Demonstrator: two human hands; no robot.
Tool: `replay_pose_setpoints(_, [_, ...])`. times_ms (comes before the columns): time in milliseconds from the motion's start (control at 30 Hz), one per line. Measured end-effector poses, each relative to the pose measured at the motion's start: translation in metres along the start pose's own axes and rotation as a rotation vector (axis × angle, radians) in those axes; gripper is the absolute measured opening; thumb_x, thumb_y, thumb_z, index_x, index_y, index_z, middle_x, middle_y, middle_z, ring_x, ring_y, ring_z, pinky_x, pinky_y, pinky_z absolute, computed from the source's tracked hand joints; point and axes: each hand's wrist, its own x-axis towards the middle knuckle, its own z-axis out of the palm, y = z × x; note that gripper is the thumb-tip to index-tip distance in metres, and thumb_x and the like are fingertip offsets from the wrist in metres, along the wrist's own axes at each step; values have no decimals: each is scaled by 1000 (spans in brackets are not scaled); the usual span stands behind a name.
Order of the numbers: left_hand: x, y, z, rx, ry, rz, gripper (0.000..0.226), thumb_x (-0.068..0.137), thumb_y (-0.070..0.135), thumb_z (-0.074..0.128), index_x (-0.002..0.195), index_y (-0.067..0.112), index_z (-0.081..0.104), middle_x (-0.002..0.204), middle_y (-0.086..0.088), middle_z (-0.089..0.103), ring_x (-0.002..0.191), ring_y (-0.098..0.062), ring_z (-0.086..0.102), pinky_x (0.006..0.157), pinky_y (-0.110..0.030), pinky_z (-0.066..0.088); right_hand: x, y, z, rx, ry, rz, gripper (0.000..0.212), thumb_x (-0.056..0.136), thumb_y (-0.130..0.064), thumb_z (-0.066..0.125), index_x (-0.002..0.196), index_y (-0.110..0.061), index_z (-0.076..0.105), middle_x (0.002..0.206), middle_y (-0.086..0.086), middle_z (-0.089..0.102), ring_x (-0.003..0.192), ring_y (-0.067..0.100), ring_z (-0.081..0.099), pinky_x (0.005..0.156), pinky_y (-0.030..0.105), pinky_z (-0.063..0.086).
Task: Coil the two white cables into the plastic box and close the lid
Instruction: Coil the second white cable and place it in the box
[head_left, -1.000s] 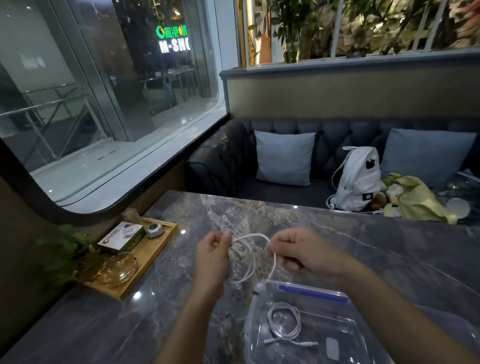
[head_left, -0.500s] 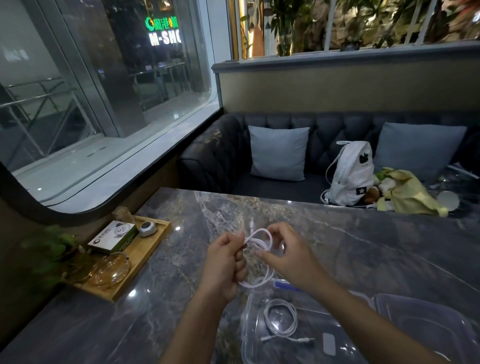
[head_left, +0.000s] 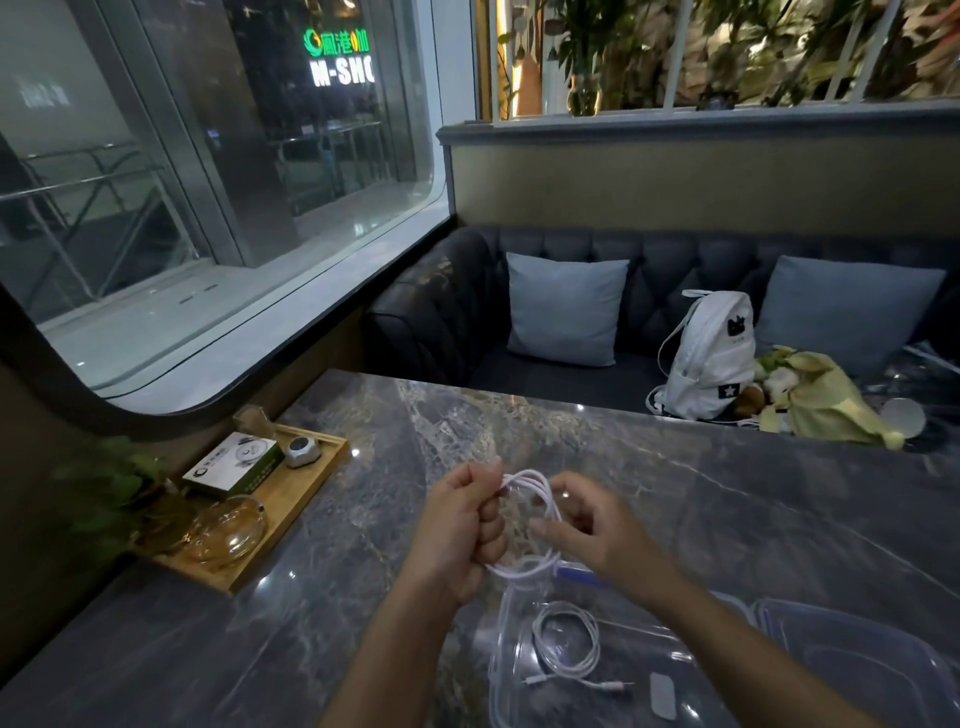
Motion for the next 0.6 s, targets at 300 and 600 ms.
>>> replay_pose_setpoints(300, [-1, 2, -16, 128, 114, 11, 35, 94, 13, 48, 60, 16, 38, 41, 6, 31, 30, -4, 22, 29, -12, 17, 4, 1, -37, -134, 196, 176, 31, 76, -10, 70, 54, -30, 65, 43, -17, 59, 42, -5, 48, 46, 5, 35])
replay_pose_setpoints(600, [5, -16, 4, 403, 21, -31, 37, 93, 15, 51, 56, 17, 43, 35, 11, 35, 30, -3, 25, 31, -13, 21, 6, -23, -21, 187, -186, 365, 23, 80, -33, 62, 70, -14, 70, 42, -9, 47, 39, 5, 35, 38, 15, 28])
